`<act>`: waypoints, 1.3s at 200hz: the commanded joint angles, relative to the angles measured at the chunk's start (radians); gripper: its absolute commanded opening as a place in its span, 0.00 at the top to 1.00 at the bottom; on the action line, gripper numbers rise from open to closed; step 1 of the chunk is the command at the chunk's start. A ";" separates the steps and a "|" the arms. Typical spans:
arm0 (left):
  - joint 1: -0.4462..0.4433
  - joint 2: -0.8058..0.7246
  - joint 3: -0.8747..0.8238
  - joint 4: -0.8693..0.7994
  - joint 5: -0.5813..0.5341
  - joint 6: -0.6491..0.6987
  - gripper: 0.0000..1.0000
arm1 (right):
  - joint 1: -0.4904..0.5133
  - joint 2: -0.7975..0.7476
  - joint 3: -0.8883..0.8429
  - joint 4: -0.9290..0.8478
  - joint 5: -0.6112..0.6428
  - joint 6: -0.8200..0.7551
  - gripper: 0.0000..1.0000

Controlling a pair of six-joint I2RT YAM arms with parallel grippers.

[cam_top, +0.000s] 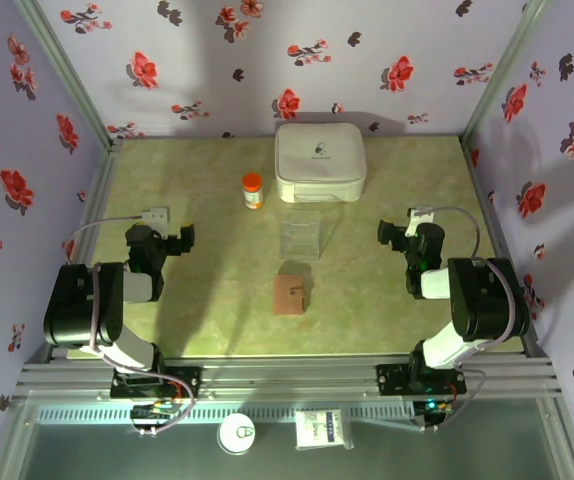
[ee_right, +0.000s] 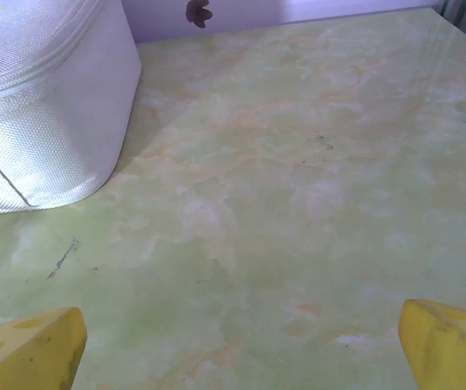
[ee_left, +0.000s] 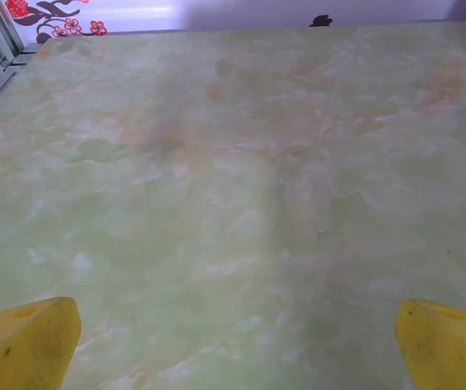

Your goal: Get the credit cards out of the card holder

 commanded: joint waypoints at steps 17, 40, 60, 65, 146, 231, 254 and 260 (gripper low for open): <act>0.008 -0.020 0.007 0.013 0.017 0.021 0.00 | -0.011 -0.014 0.002 0.028 -0.017 -0.016 0.01; 0.008 -0.018 0.009 0.012 0.017 0.021 0.00 | -0.011 -0.015 0.002 0.027 -0.016 -0.016 0.01; 0.008 -0.019 0.008 0.013 0.016 0.021 0.00 | -0.011 -0.015 0.002 0.027 -0.017 -0.016 0.01; 0.008 -0.020 0.008 0.013 0.017 0.021 0.00 | -0.011 -0.015 0.001 0.026 -0.017 -0.016 0.01; 0.016 -0.015 0.036 -0.031 -0.052 -0.021 0.00 | -0.010 -0.014 0.037 -0.043 0.113 0.035 0.01; 0.017 -0.017 0.036 -0.033 -0.052 -0.020 0.00 | -0.011 -0.028 0.048 -0.068 0.100 0.024 0.01; 0.017 -0.042 0.067 -0.107 -0.058 -0.019 0.00 | -0.008 -0.071 0.115 -0.223 0.084 0.013 0.01; 0.017 -0.052 0.080 -0.140 -0.058 -0.019 0.00 | -0.007 -0.078 0.135 -0.263 0.089 0.014 0.01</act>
